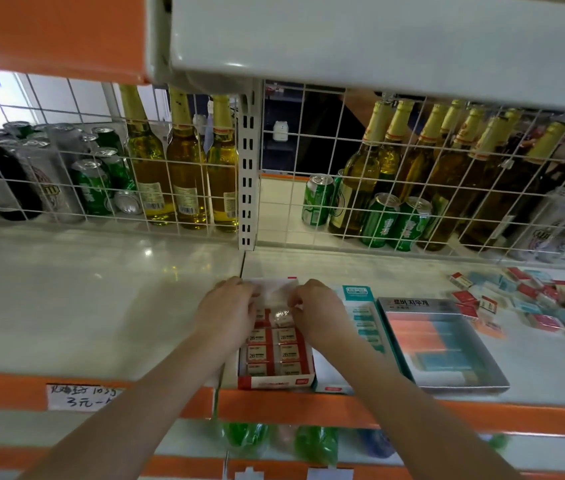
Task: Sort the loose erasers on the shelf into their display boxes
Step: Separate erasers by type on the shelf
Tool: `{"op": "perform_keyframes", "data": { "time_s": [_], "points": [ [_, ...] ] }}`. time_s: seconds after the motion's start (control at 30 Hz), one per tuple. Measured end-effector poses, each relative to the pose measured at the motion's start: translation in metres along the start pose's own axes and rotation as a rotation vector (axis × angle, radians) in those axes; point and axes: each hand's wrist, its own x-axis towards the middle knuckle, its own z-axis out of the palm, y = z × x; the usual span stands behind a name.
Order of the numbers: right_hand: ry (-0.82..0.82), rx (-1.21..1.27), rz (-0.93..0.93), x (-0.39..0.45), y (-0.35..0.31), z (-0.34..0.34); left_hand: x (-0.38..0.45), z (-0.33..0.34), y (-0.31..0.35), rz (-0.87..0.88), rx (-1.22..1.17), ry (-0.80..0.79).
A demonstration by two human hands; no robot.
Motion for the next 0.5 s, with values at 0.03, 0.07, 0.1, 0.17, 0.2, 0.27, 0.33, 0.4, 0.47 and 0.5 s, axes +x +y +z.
{"op": "perform_keyframes", "data": {
  "time_s": [0.03, 0.07, 0.1, 0.17, 0.2, 0.27, 0.33, 0.4, 0.47, 0.5],
  "points": [
    [0.001, -0.013, -0.006, 0.000, 0.002, 0.000, 0.000, 0.000, -0.001, 0.014, -0.008, 0.003],
    [0.000, -0.011, -0.007, 0.001, 0.003, 0.001, 0.001, 0.000, -0.002, 0.031, -0.026, 0.004],
    [-0.004, 0.006, -0.001, 0.001, 0.006, 0.001, 0.001, -0.001, -0.002, 0.052, -0.047, 0.005],
    [-0.009, 0.033, 0.014, 0.001, 0.010, -0.001, 0.001, -0.001, -0.003, 0.102, -0.072, -0.003],
    [-0.015, 0.041, 0.020, 0.001, 0.012, -0.002, 0.001, 0.000, -0.003, 0.125, -0.081, -0.011],
    [-0.037, 0.055, 0.025, 0.000, 0.016, -0.005, 0.001, 0.002, -0.002, 0.165, -0.086, -0.033],
    [-0.051, 0.058, 0.028, -0.001, 0.019, -0.006, 0.003, 0.005, 0.000, 0.189, -0.073, -0.063],
    [-0.052, 0.062, 0.025, -0.002, 0.020, -0.007, 0.004, 0.007, 0.001, 0.195, -0.062, -0.099],
    [-0.060, 0.061, 0.020, -0.002, 0.019, -0.008, 0.005, 0.006, 0.001, 0.199, -0.062, -0.126],
    [-0.066, 0.064, 0.019, -0.001, 0.019, -0.008, 0.005, 0.005, 0.001, 0.205, -0.057, -0.130]
  ]
}}
